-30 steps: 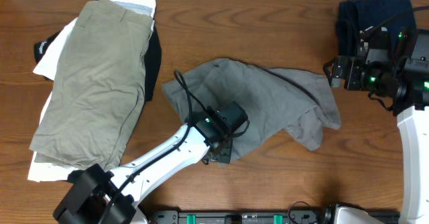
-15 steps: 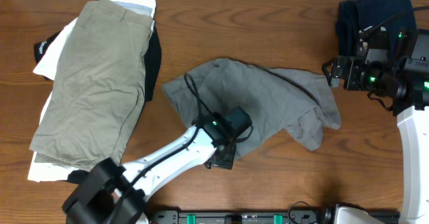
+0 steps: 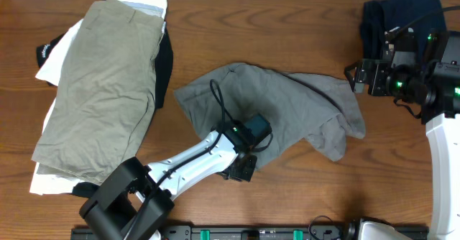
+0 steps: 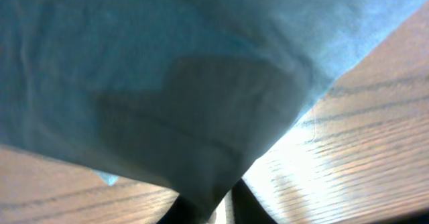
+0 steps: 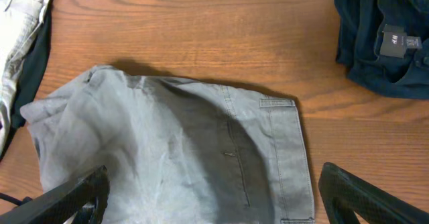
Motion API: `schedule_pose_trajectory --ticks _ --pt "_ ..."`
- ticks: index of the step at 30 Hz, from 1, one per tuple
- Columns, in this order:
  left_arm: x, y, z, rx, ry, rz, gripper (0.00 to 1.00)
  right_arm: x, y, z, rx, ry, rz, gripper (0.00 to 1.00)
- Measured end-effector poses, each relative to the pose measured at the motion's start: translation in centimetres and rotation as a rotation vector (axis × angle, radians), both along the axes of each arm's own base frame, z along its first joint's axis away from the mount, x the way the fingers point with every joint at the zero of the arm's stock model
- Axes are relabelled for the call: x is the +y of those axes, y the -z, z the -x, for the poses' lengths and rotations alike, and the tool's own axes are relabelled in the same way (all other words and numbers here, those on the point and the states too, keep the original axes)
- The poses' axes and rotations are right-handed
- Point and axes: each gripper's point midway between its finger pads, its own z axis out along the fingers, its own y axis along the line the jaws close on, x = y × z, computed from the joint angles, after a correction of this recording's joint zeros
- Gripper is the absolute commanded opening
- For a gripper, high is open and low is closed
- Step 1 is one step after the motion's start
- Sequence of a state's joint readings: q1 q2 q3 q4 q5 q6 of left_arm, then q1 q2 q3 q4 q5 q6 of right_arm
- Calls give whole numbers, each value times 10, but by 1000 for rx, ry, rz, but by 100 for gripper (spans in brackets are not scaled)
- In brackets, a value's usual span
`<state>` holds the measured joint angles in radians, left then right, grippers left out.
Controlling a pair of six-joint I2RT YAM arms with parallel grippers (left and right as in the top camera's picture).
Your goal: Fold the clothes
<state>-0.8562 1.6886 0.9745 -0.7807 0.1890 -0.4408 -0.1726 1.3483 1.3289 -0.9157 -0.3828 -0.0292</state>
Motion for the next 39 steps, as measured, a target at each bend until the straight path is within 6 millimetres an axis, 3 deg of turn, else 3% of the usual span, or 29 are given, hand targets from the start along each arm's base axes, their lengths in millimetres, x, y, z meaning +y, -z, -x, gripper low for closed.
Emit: schedule_pose_trajectory --ticks 8,12,19,25,30,33,35,37,39 --pt "9 -1 -6 17 -22 -6 6 1 0 1 2 -2 -4 92" --pt "13 -14 -33 -18 -84 33 6 2 5 7 36 -1 -10 94" --pt "13 -84 -110 -239 -211 212 6 5 19 29 149 2 -30 89" --pt "14 -145 -176 -481 -280 368 6 5 30 46 238 29 -38 91" --pt "19 -176 -215 -633 -322 453 6 5 50 58 311 47 -46 93" --pt "28 -174 -216 -624 -340 441 6 5 66 66 357 53 -47 94" --pt "34 -162 -203 -556 -345 398 9 5 72 67 367 56 -47 95" --pt "41 -147 -182 -467 -334 341 17 5 74 66 365 57 -47 97" --pt "46 -135 -162 -390 -297 286 34 4 74 62 349 59 -43 97"
